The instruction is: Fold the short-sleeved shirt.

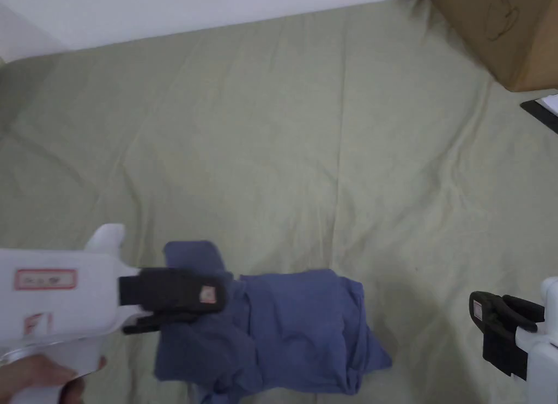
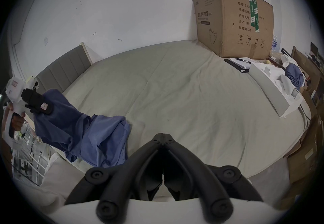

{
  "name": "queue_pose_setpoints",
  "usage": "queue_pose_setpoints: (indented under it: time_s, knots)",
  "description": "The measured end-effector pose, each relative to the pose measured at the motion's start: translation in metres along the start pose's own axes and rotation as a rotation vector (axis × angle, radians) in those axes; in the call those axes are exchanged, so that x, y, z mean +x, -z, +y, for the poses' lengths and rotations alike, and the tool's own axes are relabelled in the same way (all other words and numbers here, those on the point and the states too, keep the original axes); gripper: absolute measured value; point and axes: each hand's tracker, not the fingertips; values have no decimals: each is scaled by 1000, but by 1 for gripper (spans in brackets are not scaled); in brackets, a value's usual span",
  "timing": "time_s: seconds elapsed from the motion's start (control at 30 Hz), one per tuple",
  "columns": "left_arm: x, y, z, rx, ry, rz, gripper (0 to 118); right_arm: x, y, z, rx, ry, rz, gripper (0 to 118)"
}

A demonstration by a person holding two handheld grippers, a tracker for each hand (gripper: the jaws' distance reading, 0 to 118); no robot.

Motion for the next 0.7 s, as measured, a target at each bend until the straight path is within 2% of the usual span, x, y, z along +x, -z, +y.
queue_pose_setpoints:
  time_s: [0.13,0.27,0.3,0.4,0.43,0.53,0.7]
  knots:
    - [18,62,15,-104,-8,-66,6,13,-6,-3,4,15,-19,0]
    - [33,123,16,-210,61,5,9,29,-11,-8,-2,55,-49,0]
    - [35,136,16,-234,96,9,18,32,-12,-10,-3,69,-55,0]
    - [37,151,14,-229,97,-9,100,40,-14,-12,-8,92,-62,0]
    - [40,149,12,-200,91,-22,117,41,-15,-13,-9,94,-67,0]
    - [45,131,16,-102,107,-72,118,43,-16,-15,-14,96,-71,0]
    - [36,85,17,-20,80,-19,118,42,-14,-16,-19,99,-63,0]
